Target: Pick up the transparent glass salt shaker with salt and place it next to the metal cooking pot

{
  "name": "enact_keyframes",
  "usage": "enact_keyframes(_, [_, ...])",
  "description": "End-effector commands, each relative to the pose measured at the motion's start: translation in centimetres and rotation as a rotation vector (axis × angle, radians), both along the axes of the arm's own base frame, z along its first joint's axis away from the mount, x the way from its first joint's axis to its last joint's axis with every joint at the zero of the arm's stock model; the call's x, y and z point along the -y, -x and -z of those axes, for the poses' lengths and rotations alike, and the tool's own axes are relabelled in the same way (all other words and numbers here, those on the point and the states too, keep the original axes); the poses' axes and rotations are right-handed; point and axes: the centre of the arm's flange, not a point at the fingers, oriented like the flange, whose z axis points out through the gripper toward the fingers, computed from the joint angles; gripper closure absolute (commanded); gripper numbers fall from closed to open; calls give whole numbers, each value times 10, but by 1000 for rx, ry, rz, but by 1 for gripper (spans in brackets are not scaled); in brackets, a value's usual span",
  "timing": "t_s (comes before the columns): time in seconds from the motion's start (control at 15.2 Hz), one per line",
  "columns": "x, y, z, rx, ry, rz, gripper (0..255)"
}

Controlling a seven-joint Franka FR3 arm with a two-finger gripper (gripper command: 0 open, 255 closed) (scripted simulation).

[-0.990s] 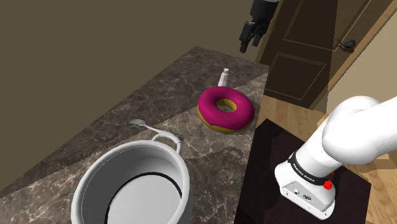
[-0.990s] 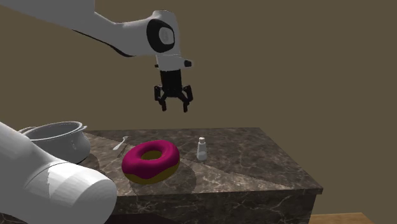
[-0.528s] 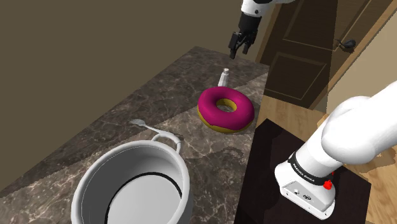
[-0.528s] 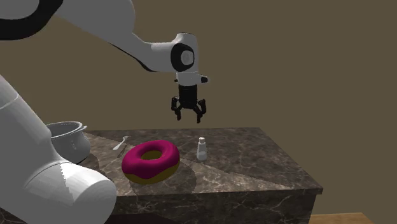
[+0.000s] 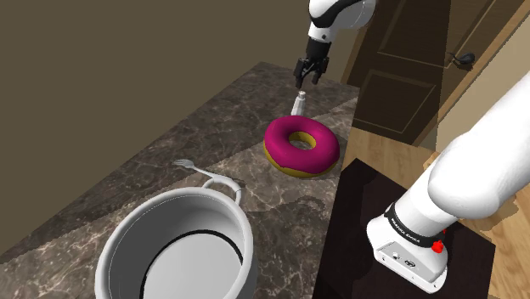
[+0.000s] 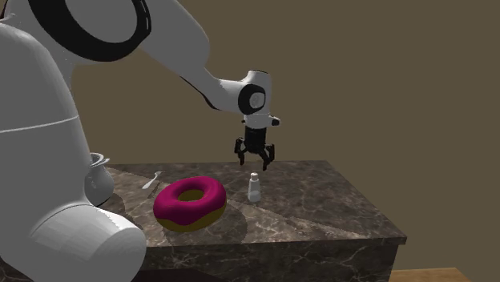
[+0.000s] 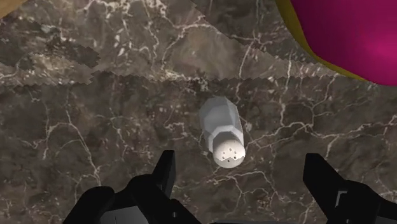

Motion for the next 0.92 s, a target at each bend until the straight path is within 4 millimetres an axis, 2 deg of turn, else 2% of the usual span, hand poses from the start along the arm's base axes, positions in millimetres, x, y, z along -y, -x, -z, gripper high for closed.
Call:
enact_keyframes(0.0, [7,-9,18,-3,-6,9,0])
enact_keyframes(0.46, [4,-10,52,-3,-6,9,0])
enact_keyframes(0.86, [4,-10,52,-3,-6,9,0])
